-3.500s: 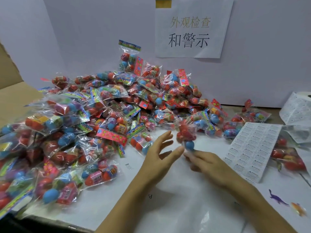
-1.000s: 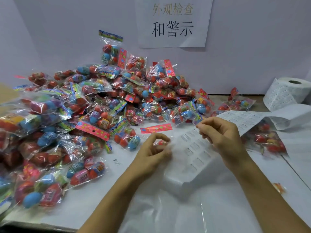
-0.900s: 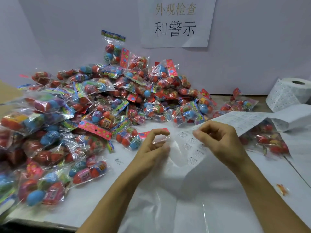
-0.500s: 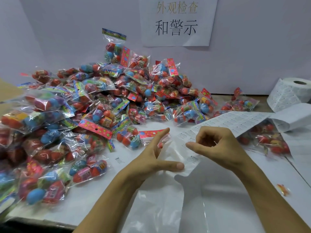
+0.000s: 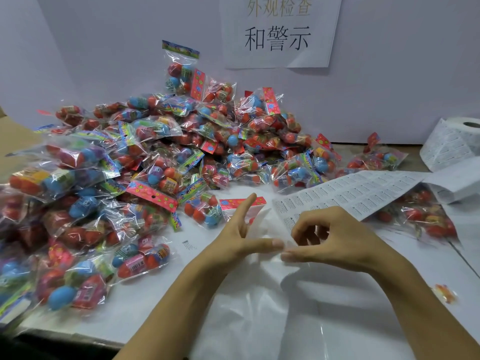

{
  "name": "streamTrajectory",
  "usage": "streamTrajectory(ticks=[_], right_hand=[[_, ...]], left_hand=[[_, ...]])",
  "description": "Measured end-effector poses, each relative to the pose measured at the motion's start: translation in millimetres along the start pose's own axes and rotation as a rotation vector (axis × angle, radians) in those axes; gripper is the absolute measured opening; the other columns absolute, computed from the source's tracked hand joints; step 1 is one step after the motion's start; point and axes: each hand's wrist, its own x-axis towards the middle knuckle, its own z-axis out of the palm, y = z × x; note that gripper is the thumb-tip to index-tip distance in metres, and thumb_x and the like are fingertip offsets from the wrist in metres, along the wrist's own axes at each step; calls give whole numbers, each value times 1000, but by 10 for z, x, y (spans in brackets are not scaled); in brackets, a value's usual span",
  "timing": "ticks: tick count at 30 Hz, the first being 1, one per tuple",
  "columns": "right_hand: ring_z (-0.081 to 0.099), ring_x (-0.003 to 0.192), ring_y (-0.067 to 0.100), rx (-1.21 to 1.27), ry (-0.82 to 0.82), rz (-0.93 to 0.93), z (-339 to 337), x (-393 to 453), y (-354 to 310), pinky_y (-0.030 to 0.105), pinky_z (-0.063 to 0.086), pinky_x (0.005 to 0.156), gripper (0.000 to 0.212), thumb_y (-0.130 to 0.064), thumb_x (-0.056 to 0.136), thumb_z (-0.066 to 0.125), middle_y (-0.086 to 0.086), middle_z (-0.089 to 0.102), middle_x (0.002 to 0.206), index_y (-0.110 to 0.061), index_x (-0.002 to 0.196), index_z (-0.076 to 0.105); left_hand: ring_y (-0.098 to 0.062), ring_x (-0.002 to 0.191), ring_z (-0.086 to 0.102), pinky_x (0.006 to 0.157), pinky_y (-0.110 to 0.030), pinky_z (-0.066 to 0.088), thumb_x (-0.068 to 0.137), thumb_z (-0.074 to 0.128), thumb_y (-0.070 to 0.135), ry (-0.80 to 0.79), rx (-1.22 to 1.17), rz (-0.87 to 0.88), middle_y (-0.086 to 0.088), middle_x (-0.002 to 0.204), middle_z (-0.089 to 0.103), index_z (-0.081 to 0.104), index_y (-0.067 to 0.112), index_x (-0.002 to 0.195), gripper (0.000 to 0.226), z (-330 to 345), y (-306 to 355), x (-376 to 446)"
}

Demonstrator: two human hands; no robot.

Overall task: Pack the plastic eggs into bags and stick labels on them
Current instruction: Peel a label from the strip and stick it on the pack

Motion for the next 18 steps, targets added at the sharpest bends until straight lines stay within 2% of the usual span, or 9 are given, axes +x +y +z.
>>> streamTrajectory(ticks=[4,10,14,18], right_hand=[[53,59,2,-37,-7,-12,16,11,17,13,38,56,21,-52,71,83,-11,68,67,-33,68,74],[54,61,1,-48,-50,-15,3,9,9,11,37,57,22,-57,74,72,-15,68,67,-36,69,75],[53,61,-1,-54,-81,15,-16,15,16,11,38,59,10,-35,85,78,-16,68,68,-36,75,78],[54,63,-1,-76,-96,46,-20,15,5,13,39,60,18,-26,89,76,-16,69,69,-36,74,77]], left_hand=[[-28,106,74,79,-34,61,53,90,18,3,0,4,-5,119,76,34,43,146,112,-2,-12,13],[-29,107,74,80,-37,62,62,90,9,-9,49,18,-5,118,76,31,39,151,111,11,-27,7],[-32,108,73,87,-45,62,69,84,3,0,86,35,-11,119,76,33,40,151,103,8,-33,5],[-33,106,74,86,-47,62,69,83,2,4,82,35,-11,119,75,36,43,146,99,10,-21,-2]])
